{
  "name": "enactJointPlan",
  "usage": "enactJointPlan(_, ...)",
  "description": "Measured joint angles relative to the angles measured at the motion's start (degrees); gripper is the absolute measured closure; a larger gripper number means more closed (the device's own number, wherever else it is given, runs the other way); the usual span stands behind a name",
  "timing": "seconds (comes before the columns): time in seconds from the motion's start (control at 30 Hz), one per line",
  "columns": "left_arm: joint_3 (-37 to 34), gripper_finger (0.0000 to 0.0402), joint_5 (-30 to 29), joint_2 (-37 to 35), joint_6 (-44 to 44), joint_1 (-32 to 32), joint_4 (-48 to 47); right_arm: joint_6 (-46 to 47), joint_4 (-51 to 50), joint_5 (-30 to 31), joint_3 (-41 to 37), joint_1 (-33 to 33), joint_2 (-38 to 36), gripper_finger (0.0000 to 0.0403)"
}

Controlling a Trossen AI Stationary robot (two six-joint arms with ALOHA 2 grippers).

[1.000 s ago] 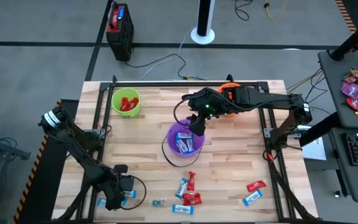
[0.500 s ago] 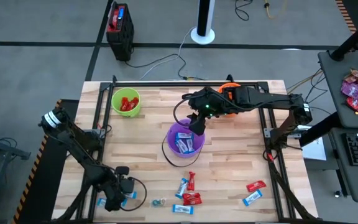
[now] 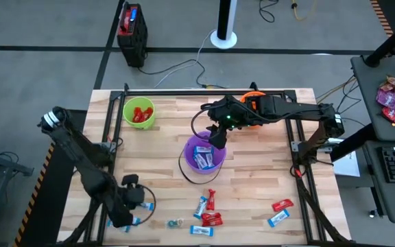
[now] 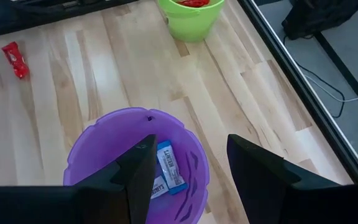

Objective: Sort candy by brand, put in halloween buckets
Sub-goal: Put the white chocolate into the purple bucket

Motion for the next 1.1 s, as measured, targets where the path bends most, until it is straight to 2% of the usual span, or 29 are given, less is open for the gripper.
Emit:
enactJointPlan(0.13,3.75,0.0402,-7.08,-3.28,-0.27,1.15,-5.38,-0.50,0.00,0.02,0.00,-0.02,0.00,0.0216)
enactJointPlan(0.27,8.83,0.0401,-16.88,-5.72,1.89,4.02,-10.05,-0.49,0.00,0.03,0.00,-0.02,0.00,0.0216)
enactJointPlan(0.37,11.71,0.0401,-23.00,-6.83,7.23,9.30,-12.05,-0.49,0.00,0.03,0.00,-0.02,0.00,0.0216)
enactJointPlan(0.47,12.74,0.0401,-26.00,-7.43,18.62,18.48,-7.62,-0.26,-0.01,0.02,-0.03,-0.02,-0.22,0.0216)
enactJointPlan(0.57,11.23,0.0401,-24.06,-7.02,32.54,29.24,4.74,0.21,0.00,0.04,-0.07,-0.02,-1.39,0.0216)
enactJointPlan(0.67,8.87,0.0401,-16.50,-5.64,43.45,38.99,16.71,0.77,0.02,0.23,-0.07,-0.02,-3.61,0.0216)
enactJointPlan(0.8,7.17,0.0401,-5.16,-2.01,48.07,48.39,24.83,2.66,-0.14,0.25,-0.07,0.03,-6.17,0.0216)
enactJointPlan(0.93,7.97,0.0401,0.74,2.74,50.03,50.48,27.25,5.11,-0.59,-0.11,-0.07,1.28,-8.05,0.0216)
enactJointPlan(1.1,10.23,0.0401,1.59,7.66,49.31,50.16,27.34,11.29,-3.93,-2.72,-0.04,3.71,-8.96,0.0216)
